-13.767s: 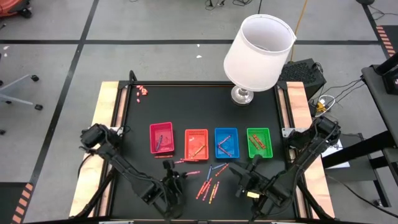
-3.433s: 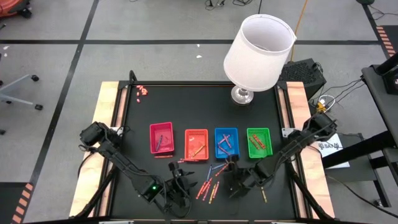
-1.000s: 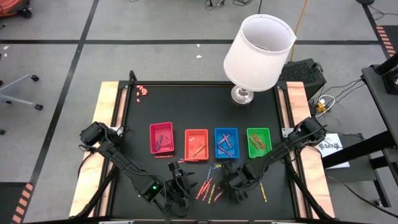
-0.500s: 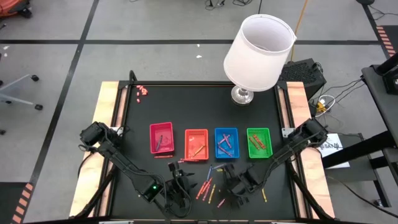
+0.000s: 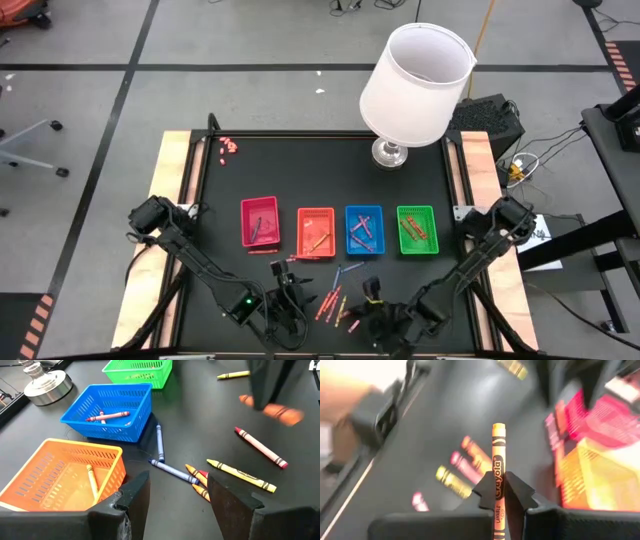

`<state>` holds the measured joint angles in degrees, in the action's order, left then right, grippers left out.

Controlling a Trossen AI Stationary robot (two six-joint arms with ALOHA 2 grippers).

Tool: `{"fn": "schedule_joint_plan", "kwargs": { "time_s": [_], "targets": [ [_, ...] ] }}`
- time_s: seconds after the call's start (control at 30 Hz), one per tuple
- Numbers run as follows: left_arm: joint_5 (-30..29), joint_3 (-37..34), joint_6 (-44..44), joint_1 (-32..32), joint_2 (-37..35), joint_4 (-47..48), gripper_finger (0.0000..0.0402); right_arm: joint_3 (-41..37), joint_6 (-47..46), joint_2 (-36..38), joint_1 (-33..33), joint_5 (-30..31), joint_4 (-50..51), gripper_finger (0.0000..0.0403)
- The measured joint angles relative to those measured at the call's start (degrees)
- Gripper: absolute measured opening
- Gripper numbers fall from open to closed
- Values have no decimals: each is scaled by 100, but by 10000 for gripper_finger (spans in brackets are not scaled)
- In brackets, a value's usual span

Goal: Sort crayons
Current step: Put the orange crayon into the green bin

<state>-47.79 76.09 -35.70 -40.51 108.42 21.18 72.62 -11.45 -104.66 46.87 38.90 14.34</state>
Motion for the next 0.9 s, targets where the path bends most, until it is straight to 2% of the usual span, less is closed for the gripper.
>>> {"fn": "schedule_joint_plan", "kwargs": {
  "time_s": [0.1,0.23,0.53,0.73,0.9],
  "targets": [
    [0,0,-2,0,0,-19,196,4,261,4,137,608,-473,2],
    [3,0,-2,-11,0,-19,196,4,469,4,236,1339,-600,2],
    [4,0,0,-11,0,-14,196,-133,613,11,238,1370,-731,3],
    [7,0,-2,-11,0,-14,196,-509,227,13,236,1602,-1050,4],
    [7,0,-2,-11,0,-17,196,-664,569,13,236,1576,-1363,4]
  ]
}}
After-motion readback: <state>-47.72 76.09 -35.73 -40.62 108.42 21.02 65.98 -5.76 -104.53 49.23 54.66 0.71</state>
